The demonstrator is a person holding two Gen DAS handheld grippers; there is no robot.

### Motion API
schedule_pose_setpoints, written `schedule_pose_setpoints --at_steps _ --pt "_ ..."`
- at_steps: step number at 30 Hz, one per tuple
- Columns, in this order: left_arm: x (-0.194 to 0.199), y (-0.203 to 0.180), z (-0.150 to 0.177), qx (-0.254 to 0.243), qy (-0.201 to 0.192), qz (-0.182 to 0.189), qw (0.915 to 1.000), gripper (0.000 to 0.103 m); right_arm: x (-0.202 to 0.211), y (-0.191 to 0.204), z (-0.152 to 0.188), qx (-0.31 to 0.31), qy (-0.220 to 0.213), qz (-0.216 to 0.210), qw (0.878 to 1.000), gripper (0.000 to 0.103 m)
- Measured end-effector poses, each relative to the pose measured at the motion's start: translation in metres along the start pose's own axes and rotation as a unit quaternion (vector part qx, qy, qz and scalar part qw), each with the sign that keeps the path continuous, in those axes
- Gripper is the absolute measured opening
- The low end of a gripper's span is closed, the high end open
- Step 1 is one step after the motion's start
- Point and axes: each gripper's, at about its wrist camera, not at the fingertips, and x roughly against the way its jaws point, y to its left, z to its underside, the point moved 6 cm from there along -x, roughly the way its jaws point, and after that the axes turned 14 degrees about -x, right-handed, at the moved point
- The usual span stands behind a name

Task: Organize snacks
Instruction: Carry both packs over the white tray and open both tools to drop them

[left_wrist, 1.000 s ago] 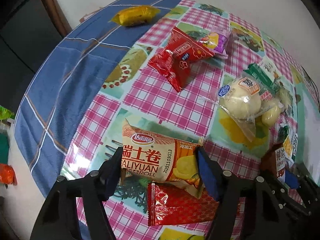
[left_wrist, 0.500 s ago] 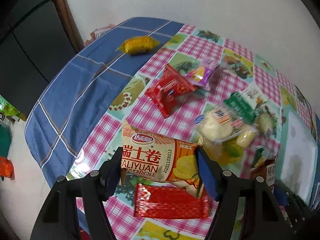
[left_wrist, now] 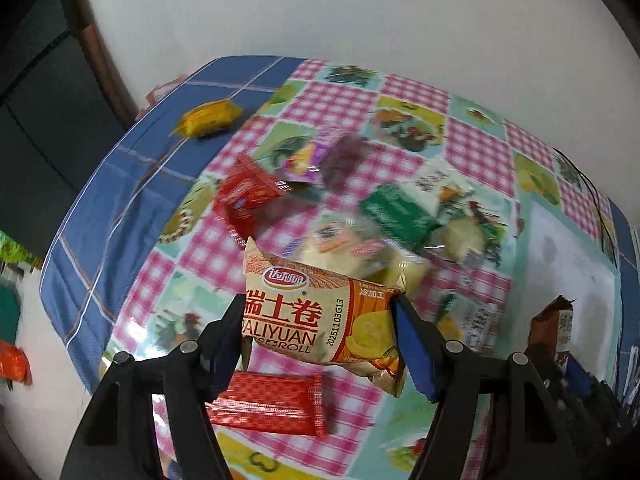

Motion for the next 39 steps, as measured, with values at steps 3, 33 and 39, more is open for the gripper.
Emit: schedule_pose_setpoints --at_steps 3,33,39 --pt "0.004 -0.024 -0.007 -0.016 -0.006 0.01 0.9998 0.072 0.003 -0.033 -0.014 -0.047 -0.007 0.01 0.999 0.042" --pt "-0.023 -0.234 -0.068 -0.164 -0.075 0.094 0.9791 0.072 0.007 -0.2 -0.083 -0.21 -0.109 0.143 0.961 0.042" --pt "-0.029 -0.25 -0.081 -0.173 -0.094 0.1 0.9754 0.073 -0.003 -0.209 -0.098 -0.2 -0.12 0.155 0.96 0.042"
